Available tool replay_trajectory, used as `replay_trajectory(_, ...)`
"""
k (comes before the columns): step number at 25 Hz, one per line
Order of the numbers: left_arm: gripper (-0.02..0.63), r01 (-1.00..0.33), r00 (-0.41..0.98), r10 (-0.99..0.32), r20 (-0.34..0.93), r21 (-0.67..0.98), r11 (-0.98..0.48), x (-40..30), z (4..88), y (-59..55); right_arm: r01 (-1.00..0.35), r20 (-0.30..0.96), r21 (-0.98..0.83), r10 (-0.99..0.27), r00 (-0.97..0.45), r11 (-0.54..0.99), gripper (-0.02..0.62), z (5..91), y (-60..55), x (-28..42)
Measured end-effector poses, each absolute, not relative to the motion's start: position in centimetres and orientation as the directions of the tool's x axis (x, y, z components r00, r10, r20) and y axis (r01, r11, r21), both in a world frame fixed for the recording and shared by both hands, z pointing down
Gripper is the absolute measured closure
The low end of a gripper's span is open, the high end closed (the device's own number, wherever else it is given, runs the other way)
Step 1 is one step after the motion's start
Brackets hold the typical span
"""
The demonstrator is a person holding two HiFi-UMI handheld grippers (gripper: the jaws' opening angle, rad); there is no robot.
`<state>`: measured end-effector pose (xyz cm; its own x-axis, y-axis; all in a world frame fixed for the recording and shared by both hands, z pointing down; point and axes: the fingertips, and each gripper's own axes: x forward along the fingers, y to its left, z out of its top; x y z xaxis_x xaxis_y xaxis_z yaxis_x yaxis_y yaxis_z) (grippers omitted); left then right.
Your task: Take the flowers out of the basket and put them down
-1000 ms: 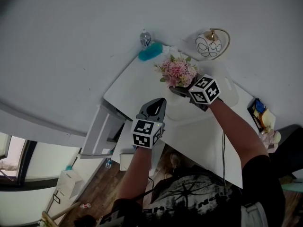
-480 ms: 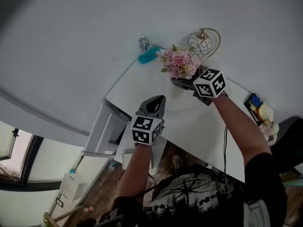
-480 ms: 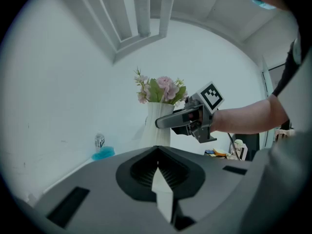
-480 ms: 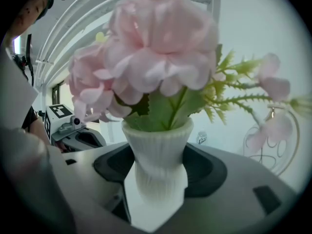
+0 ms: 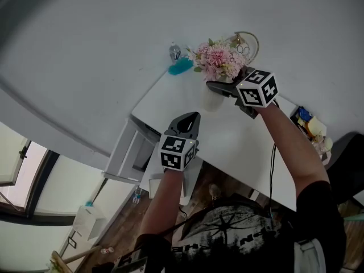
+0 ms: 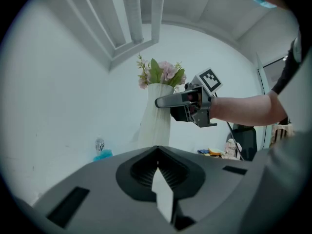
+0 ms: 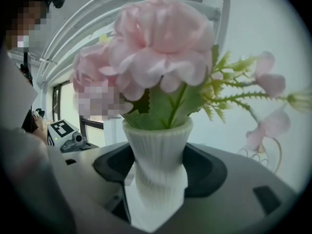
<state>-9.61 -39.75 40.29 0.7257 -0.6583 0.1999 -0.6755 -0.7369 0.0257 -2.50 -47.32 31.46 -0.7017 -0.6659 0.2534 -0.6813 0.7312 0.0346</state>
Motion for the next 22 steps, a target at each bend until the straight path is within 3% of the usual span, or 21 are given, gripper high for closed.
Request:
replay_trajectory(10,0.595,-0.653,0.745,-0.641,0.185,0.002,-0.758,-9.6,39.0,-35.0,-0.693,0.175,0.065,-0.692,-0.701,0.718,0.278,26.0,-41.0,-2.5)
replay_trajectory(22,0.595,-0.571,0.807,-0.563,0.178,-0.009,-0.821,-6.3,38.6,-31.0,-0.736,0.163,0.04,-0.731,-0.663,0.676,0.278,26.2,-34.7,0.0)
